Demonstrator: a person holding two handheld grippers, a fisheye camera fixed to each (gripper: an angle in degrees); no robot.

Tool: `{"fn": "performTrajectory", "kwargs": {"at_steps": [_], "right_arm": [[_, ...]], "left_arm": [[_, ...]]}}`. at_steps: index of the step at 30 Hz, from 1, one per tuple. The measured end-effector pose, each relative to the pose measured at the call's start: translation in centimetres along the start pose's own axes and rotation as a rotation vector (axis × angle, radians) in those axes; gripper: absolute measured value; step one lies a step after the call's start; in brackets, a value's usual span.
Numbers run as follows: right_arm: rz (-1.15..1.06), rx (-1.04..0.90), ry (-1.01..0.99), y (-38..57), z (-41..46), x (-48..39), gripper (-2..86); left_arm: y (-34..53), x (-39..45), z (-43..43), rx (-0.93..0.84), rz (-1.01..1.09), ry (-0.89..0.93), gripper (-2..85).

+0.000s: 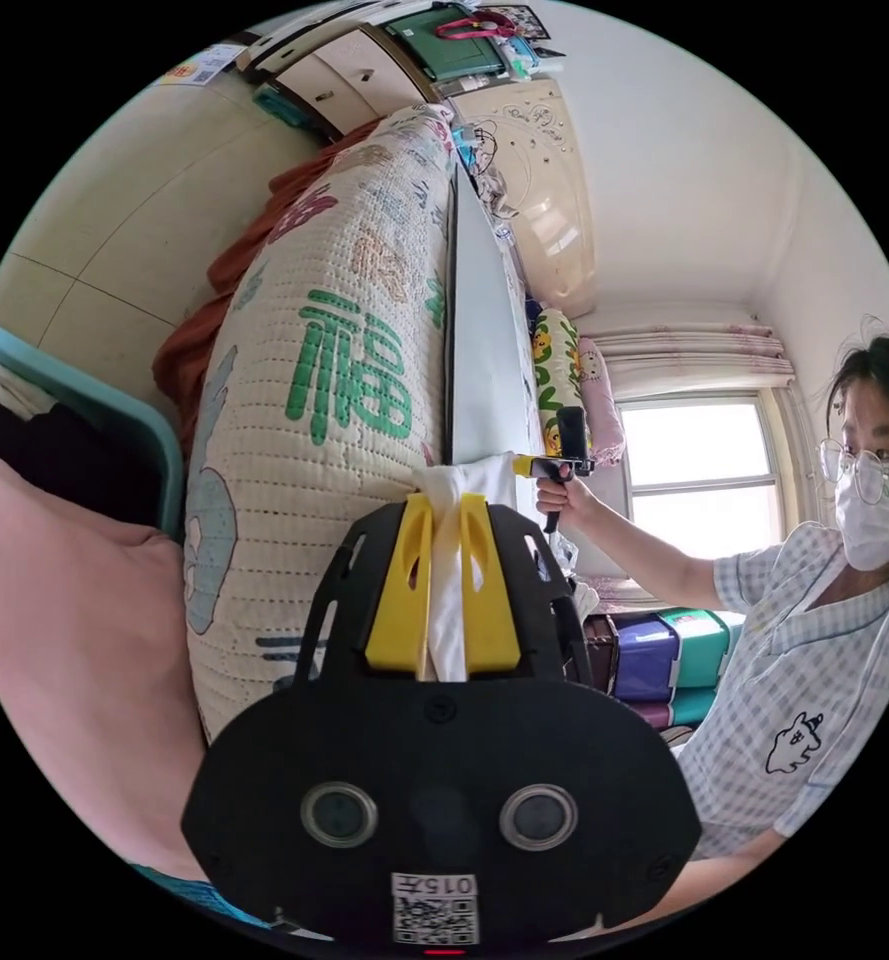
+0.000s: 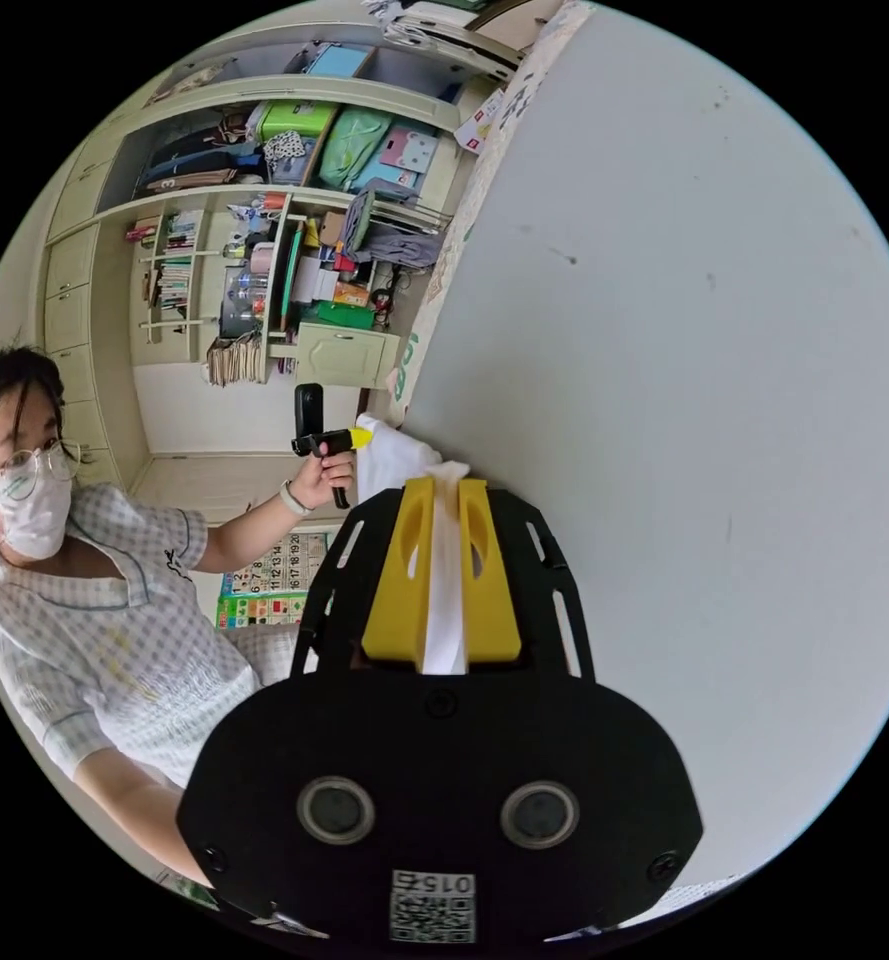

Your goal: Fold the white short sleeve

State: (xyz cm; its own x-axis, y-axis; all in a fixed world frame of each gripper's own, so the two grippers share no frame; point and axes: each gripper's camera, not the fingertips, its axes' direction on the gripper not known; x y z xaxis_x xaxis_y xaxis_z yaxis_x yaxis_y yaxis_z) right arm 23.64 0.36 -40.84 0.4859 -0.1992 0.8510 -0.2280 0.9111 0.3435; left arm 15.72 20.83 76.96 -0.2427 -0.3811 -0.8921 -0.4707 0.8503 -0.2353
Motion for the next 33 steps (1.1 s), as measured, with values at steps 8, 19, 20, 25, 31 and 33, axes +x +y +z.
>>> {"fn": "performTrajectory", "kwargs": {"at_steps": [8,19,20,25,31,33], "right_arm": [[-0.139,0.253,0.001,11.4,-1.7,-8.6,0.5],[-0.312,0.600,0.095,32.9,-3.7,-25.1,0.3],[-0.319,0.639,0.117,35.1,-4.0,-26.7,0.3],[-0.335,0.811,0.189,44.1,-5.5,-32.2,0.3],[-0.408,0.941,0.326,55.5,-9.6,-37.1,0.3],[-0.416,0.968,0.360,58.8,-11.5,-37.4,0.3]], "left_arm": [[-4.2,9.3,-8.1,0.090,0.134,0.002,2.8],[-12.3,36.3,-19.8,0.081,0.573,0.013,2.2],[-13.6,39.4,-20.7,0.066,0.615,0.024,2.1],[-19.8,52.2,-22.5,-0.018,0.767,0.066,2.1],[-25.5,67.8,-20.5,-0.057,0.977,0.108,2.1],[-26.4,71.8,-18.8,-0.060,1.011,0.123,2.1]]}}
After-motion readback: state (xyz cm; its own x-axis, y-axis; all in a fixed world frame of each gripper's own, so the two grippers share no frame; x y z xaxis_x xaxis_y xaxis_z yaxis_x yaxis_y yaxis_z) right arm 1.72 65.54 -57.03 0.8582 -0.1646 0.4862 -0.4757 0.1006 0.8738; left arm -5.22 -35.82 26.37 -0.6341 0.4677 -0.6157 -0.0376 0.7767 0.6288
